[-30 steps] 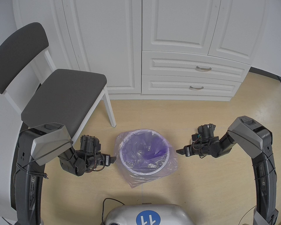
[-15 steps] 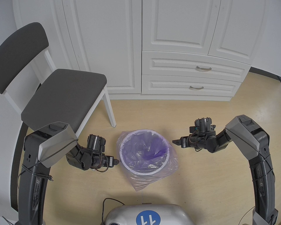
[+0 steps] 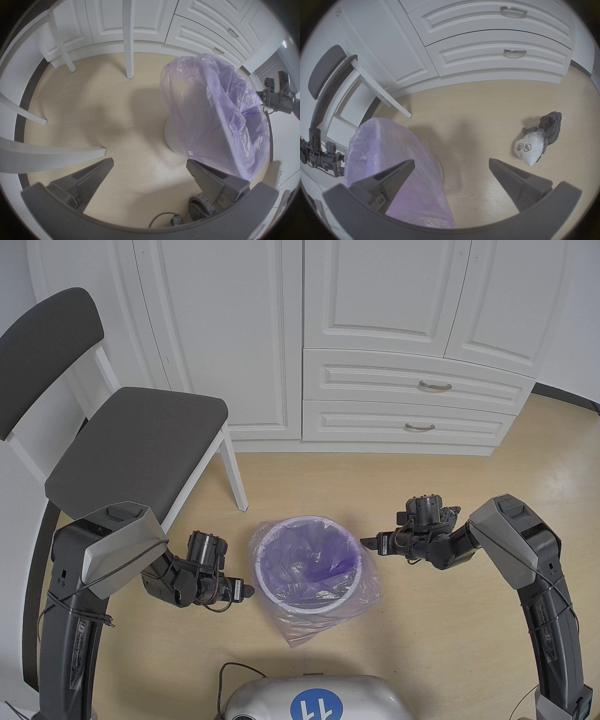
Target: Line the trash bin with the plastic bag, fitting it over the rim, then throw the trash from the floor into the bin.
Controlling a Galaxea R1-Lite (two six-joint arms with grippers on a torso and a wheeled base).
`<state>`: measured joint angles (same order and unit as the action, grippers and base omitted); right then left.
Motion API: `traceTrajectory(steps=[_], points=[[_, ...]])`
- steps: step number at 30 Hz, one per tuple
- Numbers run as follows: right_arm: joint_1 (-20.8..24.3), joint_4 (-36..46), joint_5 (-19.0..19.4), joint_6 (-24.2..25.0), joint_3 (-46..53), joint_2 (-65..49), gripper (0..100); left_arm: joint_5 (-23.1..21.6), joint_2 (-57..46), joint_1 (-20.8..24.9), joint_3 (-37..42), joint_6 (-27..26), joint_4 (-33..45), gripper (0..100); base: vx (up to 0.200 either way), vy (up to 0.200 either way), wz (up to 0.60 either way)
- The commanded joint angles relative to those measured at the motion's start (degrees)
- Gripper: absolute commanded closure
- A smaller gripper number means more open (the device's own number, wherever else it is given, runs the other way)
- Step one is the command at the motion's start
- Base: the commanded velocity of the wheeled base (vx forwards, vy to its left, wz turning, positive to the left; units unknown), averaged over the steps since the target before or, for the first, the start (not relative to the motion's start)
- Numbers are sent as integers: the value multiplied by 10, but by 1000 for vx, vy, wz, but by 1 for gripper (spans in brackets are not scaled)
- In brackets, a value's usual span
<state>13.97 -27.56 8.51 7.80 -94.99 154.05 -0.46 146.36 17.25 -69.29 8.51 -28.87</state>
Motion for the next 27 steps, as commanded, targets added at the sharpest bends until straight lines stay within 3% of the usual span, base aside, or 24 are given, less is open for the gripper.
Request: traceTrajectory(steps=[1, 11, 20, 27], points=[[4, 3, 0, 0, -21, 31, 0, 6, -3, 5, 9, -3, 0, 0, 0, 0, 0], [20, 24, 0, 2, -20, 42, 0, 21, -16, 6, 25, -4, -2, 0, 0, 0, 0], [-9, 21, -1, -5, 38, -38, 0, 7, -78, 3, 87, -27, -37, 0, 0, 0, 0], [-28, 24, 2, -3, 15, -5, 0, 6, -83, -5, 82, -24, -46, 0, 0, 0, 0]])
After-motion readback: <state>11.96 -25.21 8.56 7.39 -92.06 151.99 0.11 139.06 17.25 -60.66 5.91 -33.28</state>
